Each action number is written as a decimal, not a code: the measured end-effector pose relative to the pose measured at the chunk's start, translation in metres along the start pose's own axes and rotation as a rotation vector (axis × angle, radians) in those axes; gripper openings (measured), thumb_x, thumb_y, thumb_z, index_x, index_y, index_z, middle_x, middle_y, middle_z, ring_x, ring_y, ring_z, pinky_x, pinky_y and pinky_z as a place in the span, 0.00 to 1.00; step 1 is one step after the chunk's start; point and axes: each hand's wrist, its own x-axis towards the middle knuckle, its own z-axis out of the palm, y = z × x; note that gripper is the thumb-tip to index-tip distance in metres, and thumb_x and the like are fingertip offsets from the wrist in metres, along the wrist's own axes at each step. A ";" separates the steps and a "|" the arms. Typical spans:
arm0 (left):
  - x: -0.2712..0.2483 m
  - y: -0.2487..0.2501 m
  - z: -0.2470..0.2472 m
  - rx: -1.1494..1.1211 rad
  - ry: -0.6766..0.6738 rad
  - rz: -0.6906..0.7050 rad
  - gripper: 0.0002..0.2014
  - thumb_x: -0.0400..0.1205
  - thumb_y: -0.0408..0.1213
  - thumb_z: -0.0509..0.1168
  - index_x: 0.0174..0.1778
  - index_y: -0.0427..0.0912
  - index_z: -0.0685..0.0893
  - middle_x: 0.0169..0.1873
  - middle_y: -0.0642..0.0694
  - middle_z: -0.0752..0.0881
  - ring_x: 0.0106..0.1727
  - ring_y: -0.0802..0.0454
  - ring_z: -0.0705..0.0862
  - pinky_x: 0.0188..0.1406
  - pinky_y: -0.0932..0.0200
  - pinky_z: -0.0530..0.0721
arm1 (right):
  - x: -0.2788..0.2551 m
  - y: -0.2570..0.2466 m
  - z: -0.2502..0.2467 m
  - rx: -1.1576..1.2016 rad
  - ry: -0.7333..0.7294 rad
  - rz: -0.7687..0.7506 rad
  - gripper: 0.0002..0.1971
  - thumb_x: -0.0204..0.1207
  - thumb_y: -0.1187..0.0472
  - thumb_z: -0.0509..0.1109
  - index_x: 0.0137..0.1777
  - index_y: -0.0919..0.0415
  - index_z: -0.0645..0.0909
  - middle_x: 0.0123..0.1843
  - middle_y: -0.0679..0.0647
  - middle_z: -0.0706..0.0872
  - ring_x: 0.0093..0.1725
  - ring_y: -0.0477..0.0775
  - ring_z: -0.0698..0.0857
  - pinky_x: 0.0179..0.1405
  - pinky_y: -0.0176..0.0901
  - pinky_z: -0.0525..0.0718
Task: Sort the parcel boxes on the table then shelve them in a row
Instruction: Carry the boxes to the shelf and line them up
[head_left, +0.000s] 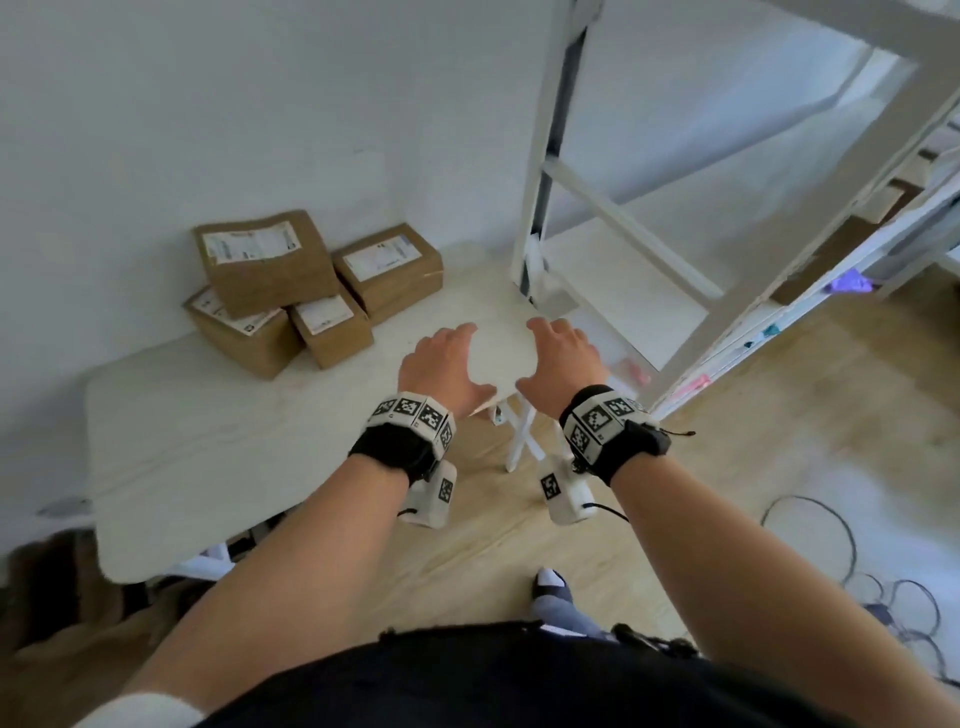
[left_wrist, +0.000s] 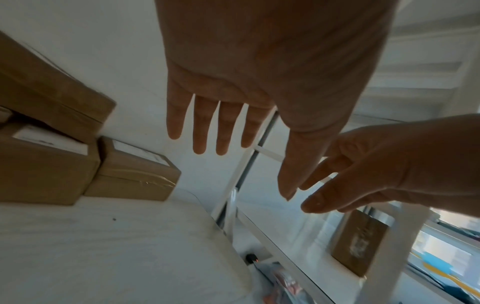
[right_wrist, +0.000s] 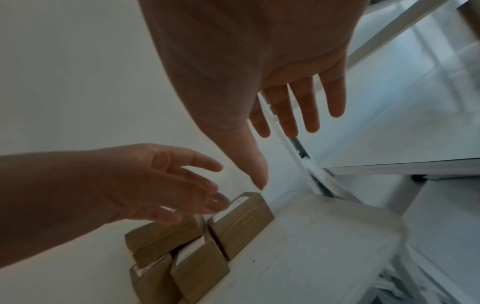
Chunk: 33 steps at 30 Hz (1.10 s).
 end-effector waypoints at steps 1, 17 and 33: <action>0.003 -0.009 -0.006 -0.011 0.021 -0.016 0.43 0.74 0.56 0.74 0.82 0.50 0.63 0.76 0.46 0.73 0.74 0.43 0.73 0.70 0.45 0.76 | 0.007 -0.010 0.001 0.001 0.005 -0.013 0.32 0.71 0.59 0.74 0.75 0.56 0.68 0.68 0.58 0.77 0.66 0.62 0.76 0.64 0.53 0.77; 0.099 -0.192 -0.093 -0.046 0.331 -0.521 0.49 0.73 0.56 0.75 0.85 0.46 0.57 0.82 0.41 0.63 0.82 0.39 0.62 0.80 0.42 0.64 | 0.198 -0.189 0.032 0.063 -0.104 -0.371 0.39 0.73 0.60 0.73 0.82 0.55 0.59 0.77 0.60 0.70 0.76 0.63 0.71 0.73 0.57 0.74; 0.162 -0.280 -0.094 -0.260 0.235 -0.891 0.54 0.78 0.62 0.68 0.87 0.42 0.41 0.80 0.36 0.65 0.77 0.36 0.71 0.72 0.40 0.73 | 0.303 -0.271 0.092 0.128 -0.435 -0.449 0.56 0.68 0.59 0.79 0.86 0.46 0.41 0.68 0.61 0.73 0.61 0.64 0.81 0.57 0.58 0.85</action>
